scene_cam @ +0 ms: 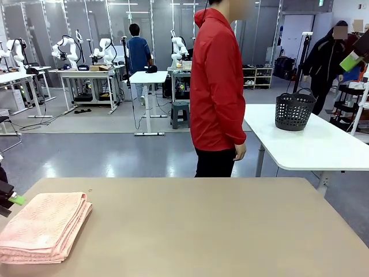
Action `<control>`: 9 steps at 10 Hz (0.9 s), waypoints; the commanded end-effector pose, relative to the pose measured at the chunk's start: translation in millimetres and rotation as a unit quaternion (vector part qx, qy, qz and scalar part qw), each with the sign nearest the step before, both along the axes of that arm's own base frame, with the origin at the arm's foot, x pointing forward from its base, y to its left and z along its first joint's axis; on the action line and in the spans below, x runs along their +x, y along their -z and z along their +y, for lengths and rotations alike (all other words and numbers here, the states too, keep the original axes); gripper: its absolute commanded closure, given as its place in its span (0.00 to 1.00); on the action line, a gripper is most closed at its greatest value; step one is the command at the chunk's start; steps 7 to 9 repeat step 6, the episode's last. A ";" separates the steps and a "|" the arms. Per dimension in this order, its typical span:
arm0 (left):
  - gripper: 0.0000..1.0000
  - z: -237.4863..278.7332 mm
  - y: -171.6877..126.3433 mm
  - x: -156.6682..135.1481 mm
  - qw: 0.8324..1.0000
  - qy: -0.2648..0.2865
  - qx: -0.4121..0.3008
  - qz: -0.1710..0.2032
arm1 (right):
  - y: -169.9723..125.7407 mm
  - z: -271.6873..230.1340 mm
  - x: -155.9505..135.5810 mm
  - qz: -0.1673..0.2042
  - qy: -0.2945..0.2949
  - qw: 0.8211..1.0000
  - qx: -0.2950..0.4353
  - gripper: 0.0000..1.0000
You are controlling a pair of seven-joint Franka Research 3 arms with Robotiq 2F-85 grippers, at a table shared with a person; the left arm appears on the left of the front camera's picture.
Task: Fold the towel.
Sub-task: Pick up the 100 cm Hotel Towel and place it on the left side of the table.
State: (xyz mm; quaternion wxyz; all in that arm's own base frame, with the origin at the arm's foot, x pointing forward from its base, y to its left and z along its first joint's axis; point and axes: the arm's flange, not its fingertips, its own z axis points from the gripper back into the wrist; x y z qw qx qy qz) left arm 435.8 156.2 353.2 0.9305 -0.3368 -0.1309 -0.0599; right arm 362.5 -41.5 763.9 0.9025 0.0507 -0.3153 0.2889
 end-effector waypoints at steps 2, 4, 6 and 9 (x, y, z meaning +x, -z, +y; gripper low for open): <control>0.00 2.0 -0.4 3.4 1.000 0.004 -0.001 -0.004 | 0.5 -0.6 0.0 -0.001 -0.004 1.000 -0.004 0.00; 0.00 2.0 -0.4 3.4 1.000 0.004 -0.001 -0.004 | 0.5 -0.6 0.0 -0.001 -0.004 1.000 -0.004 0.00; 0.00 2.0 -0.4 3.4 1.000 0.004 -0.001 -0.004 | 0.5 -0.6 0.0 -0.001 -0.004 1.000 -0.004 0.00; 0.00 2.0 -0.4 3.4 1.000 0.004 -0.001 -0.004 | 0.5 -0.6 0.0 -0.001 -0.004 1.000 -0.004 0.00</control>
